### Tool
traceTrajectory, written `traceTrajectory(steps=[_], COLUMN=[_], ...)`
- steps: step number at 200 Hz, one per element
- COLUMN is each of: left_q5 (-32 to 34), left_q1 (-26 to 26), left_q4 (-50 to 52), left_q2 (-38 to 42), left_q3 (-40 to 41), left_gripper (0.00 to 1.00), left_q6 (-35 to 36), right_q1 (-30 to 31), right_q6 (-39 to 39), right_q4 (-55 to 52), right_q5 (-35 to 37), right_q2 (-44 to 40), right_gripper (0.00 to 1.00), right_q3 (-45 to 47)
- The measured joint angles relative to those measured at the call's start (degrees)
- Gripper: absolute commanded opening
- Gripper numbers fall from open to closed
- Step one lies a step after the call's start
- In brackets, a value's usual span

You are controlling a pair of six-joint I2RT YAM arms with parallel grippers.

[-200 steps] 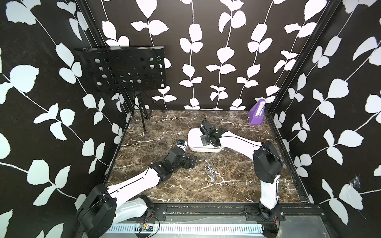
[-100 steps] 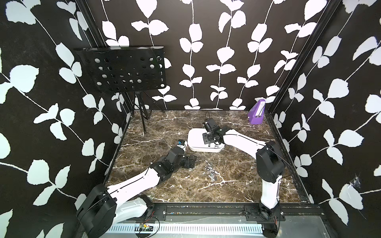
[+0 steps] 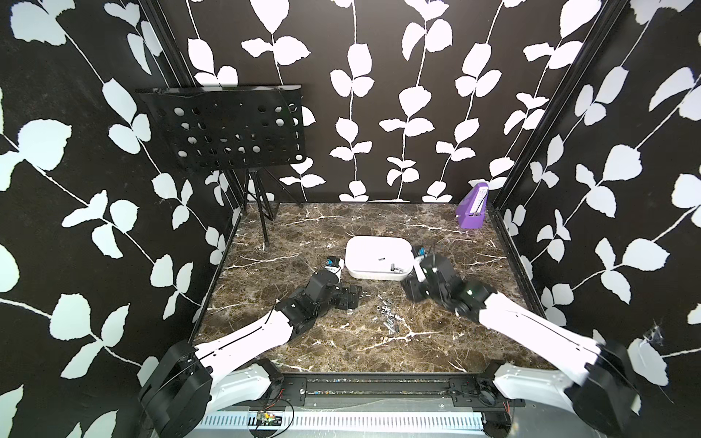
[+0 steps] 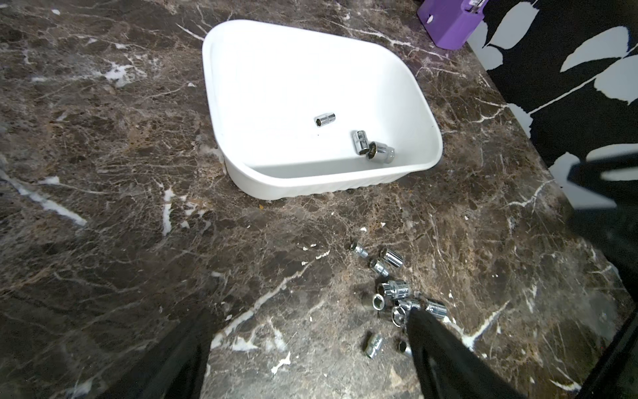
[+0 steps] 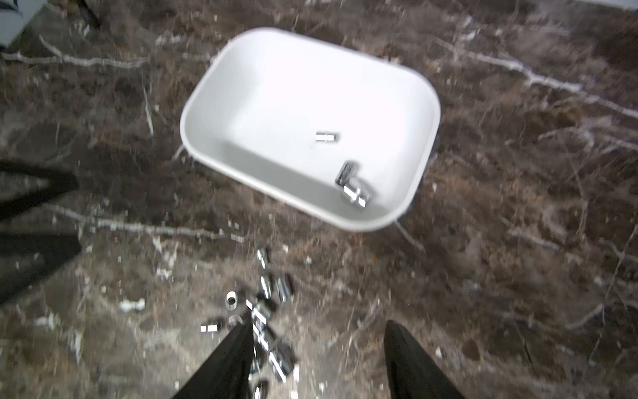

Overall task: Put the socket on the desktop into the storage box
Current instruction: Pick up the socket head from the center of the board.

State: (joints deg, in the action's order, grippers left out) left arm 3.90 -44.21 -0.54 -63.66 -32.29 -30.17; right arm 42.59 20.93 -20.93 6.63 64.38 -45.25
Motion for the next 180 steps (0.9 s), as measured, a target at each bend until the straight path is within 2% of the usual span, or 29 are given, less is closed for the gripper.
traceTrajectory(steps=[28, 56, 91, 130, 180], left_q5=[0.5, 0.5, 0.5, 0.6, 0.2], left_q1=[0.0, 0.0, 0.0, 0.0, 0.0], left_q4=[-0.1, -0.1, 0.2, 1.1, 1.4], left_q2=[0.1, -0.3, -2.4, -5.4, -5.5], left_q3=[0.2, 0.2, 0.2, -0.6, -0.7], left_gripper=[0.89, 0.89, 0.89, 0.89, 0.89], left_q6=[0.4, 0.4, 0.4, 0.7, 0.6], right_q1=[2.4, 4.7, 6.3, 6.8, 7.0], right_q6=[0.3, 1.5, 2.0, 2.0, 2.1], right_q4=[0.1, 0.1, 1.2, 4.5, 7.6], right_q5=[0.2, 0.2, -0.5, -3.1, -4.5], right_q2=[-7.7, -9.3, -8.9, -4.0, -0.1], right_gripper=[0.66, 0.67, 0.68, 0.69, 0.61], right_q3=[9.4, 13.6, 16.7, 16.9, 16.9])
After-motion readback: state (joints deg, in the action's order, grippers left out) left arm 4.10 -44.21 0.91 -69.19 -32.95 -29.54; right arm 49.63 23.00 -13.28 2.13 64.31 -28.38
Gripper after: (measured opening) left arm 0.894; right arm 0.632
